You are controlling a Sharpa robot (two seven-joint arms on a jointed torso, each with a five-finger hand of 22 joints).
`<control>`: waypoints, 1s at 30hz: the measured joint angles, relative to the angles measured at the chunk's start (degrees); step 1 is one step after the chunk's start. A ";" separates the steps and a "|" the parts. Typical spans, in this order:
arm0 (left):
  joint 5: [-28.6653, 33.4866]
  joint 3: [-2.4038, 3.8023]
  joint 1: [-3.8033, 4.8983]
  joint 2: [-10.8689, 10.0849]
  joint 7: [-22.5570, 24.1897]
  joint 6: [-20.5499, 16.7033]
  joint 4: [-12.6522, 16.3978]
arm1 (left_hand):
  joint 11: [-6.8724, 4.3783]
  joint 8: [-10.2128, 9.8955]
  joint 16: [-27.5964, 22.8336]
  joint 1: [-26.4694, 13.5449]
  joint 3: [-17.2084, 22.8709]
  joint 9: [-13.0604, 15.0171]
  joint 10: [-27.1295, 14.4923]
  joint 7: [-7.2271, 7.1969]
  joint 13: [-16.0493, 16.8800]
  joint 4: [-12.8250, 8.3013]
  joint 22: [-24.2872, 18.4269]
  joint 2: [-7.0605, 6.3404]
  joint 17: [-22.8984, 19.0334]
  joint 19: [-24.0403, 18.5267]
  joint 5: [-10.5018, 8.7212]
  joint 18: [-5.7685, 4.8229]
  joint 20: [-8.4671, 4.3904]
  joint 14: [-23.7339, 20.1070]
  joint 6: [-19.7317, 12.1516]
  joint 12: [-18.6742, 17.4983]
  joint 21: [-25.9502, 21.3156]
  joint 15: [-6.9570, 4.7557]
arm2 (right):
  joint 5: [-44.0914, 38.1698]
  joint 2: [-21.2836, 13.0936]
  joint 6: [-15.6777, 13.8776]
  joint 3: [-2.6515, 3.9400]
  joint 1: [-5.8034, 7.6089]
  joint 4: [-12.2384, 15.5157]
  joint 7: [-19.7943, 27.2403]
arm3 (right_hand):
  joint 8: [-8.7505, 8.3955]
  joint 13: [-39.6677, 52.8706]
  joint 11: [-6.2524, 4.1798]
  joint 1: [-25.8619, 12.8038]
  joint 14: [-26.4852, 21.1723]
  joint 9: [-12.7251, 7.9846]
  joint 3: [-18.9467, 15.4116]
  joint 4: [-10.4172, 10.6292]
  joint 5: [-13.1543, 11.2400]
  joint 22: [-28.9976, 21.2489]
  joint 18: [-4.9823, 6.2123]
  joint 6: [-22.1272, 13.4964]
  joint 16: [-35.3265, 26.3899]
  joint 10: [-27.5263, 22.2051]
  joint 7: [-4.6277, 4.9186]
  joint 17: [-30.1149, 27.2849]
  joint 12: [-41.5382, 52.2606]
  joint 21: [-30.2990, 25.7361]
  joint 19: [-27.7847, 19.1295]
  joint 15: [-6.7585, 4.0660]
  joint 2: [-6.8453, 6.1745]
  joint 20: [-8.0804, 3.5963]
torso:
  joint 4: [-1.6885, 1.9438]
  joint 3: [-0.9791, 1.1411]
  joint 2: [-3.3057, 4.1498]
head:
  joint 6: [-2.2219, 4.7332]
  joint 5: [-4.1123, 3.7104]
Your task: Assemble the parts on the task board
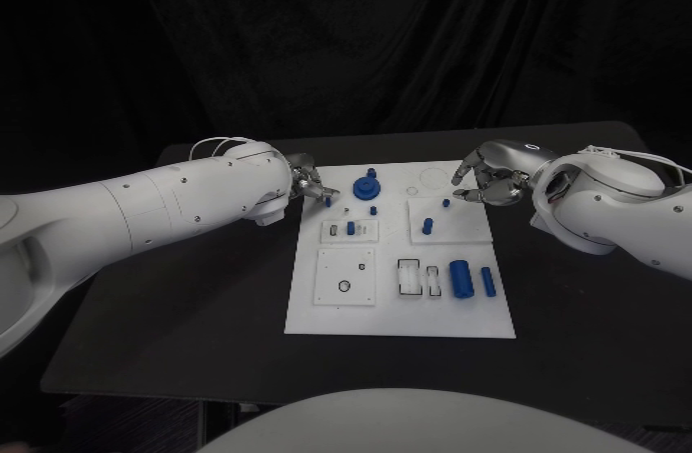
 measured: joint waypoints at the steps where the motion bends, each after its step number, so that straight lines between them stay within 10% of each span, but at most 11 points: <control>1: 0.00 0.00 -0.04 0.04 0.07 0.05 -0.03 | 0.00 -0.01 0.00 0.00 0.00 -0.02 0.00 0.00 0.00 0.00 0.00 0.00 0.00 0.00 0.16 0.00 0.00 0.00 0.00 0.00 -0.13 0.00 | 0.00 0.00 0.00 0.00 0.00 0.00 0.00 | 0.00 0.00 0.00 0.00 0.00 0.00 0.00 0.00 0.00 0.00 0.00 0.00 0.00 0.00 0.00 0.00 0.00 0.00 0.00 0.00 0.00 0.00 | 0.00 0.00 0.00 | 0.00 -0.01; 30: -0.02 0.00 -0.72 0.85 1.41 0.74 -1.41 | 0.00 -3.25 0.00 3.85 5.17 -0.80 0.00 0.21 0.00 -4.46 0.00 0.52 0.00 -1.02 8.00 0.01 0.20 0.00 -0.22 0.00 -1.64 0.41 | 0.00 0.04 0.45 0.00 0.00 -0.02 -0.12 | -0.41 -1.48 -0.31 0.25 0.00 -0.17 0.37 -0.31 0.66 0.00 0.51 0.63 -1.06 -1.15 -0.20 -0.88 -1.35 -1.63 -0.61 0.00 0.25 -0.19 | -0.07 0.04 -0.03 | 0.00 -0.10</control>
